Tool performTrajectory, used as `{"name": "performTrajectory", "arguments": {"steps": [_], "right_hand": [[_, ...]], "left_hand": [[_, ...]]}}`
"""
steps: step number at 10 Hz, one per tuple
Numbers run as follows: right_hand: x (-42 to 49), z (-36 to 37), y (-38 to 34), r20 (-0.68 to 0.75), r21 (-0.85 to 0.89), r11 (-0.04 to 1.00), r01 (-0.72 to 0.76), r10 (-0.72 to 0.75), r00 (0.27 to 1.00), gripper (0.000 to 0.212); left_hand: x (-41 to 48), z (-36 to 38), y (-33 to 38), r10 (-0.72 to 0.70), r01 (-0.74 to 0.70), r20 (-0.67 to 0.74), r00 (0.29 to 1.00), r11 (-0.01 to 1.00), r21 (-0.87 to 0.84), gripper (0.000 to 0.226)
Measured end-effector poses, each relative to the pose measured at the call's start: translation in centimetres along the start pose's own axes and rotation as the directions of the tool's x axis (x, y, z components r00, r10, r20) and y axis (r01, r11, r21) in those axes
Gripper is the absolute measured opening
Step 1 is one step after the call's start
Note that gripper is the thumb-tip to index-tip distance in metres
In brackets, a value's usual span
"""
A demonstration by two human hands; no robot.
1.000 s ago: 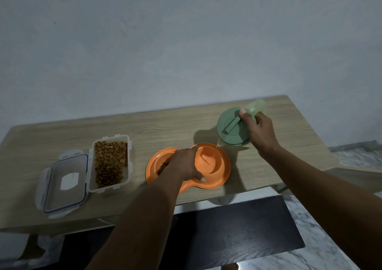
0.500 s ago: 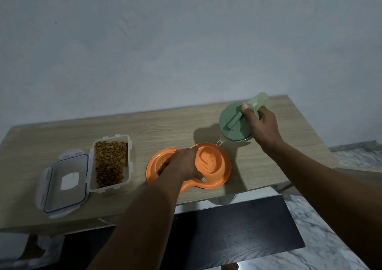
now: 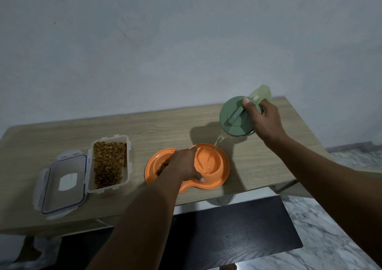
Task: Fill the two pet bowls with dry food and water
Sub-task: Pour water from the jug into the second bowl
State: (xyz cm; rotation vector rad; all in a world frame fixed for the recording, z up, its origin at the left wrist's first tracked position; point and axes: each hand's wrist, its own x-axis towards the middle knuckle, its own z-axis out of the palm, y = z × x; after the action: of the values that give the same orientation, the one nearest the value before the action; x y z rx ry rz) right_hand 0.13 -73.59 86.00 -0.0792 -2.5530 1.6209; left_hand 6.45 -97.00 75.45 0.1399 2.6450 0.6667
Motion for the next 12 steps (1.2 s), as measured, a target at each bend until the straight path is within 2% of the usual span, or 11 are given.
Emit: {"name": "performTrajectory", "arguments": {"steps": [9,12], "right_hand": [[0.2,-0.2,-0.6,0.020,0.001,1.000,0.029,-0.029,0.999,0.060],[-0.3,1.0,1.3,0.019,0.094,0.990,-0.101,0.100,0.995,0.057]], "left_hand": [[-0.6,-0.4,0.6,-0.036,0.036,0.013,0.999,0.999,-0.011,0.119],[-0.6,-0.5,0.8,-0.031,0.031,0.005,1.000,0.999,0.018,0.116]]}}
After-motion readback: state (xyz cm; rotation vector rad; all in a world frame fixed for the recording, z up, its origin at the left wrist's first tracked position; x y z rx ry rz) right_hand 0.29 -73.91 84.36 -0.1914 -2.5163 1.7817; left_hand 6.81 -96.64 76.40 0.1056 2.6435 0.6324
